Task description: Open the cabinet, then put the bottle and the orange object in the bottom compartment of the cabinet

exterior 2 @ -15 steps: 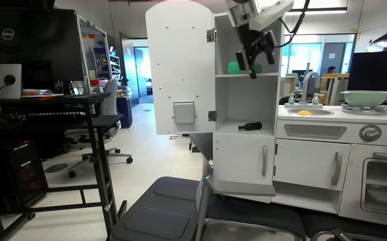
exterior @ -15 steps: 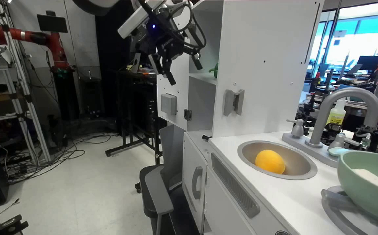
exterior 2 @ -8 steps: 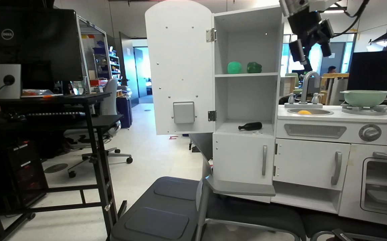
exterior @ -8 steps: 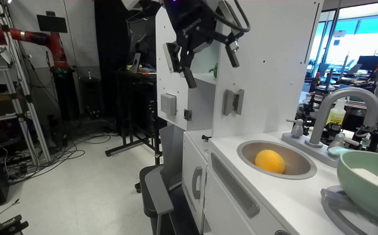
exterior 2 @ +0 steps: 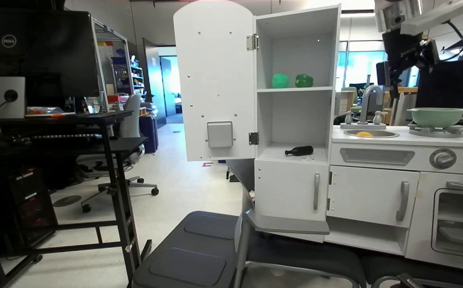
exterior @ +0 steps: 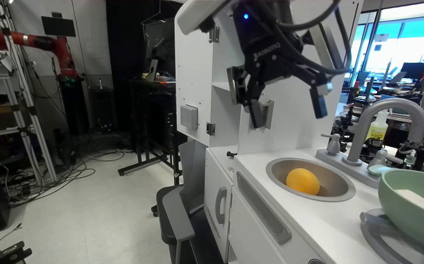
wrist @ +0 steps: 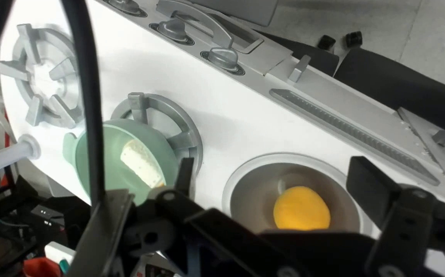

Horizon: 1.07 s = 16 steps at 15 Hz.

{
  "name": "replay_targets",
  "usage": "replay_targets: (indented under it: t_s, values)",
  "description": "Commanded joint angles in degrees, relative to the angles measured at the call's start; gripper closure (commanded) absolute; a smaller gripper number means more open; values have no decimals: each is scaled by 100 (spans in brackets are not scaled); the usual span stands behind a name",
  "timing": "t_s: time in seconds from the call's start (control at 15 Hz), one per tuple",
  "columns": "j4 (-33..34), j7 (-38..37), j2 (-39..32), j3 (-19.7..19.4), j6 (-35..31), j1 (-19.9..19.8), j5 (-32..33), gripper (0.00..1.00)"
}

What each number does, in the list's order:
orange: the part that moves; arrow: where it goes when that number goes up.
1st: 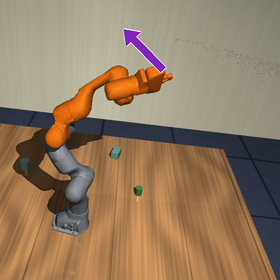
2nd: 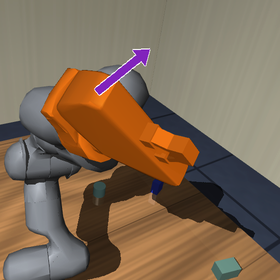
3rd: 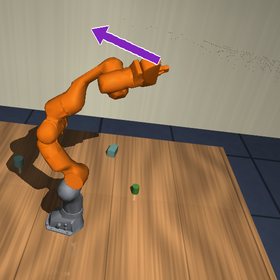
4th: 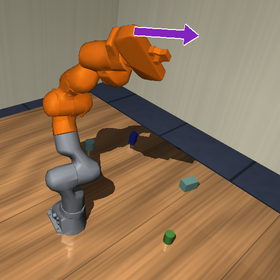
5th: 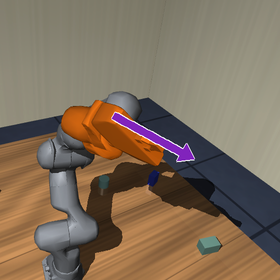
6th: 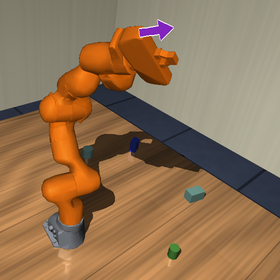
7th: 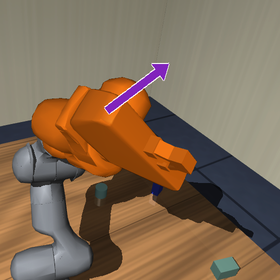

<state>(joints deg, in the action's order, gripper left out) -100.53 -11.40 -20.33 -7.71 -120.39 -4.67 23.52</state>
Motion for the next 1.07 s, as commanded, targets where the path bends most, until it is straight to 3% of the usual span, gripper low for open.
replay_targets:
  t_s: [0.0, 0.33, 0.67, 1.0]
  values:
    - [284, 58, -446, -81, -563, -334, -752, 0]
    - [1127, 98, -1474, 73, -1101, -452, -1743, 0]
    - [2396, 144, -2345, 208, -885, -336, -2129, 0]
    - [2597, 347, -2443, 175, -869, -526, -2166, 0]
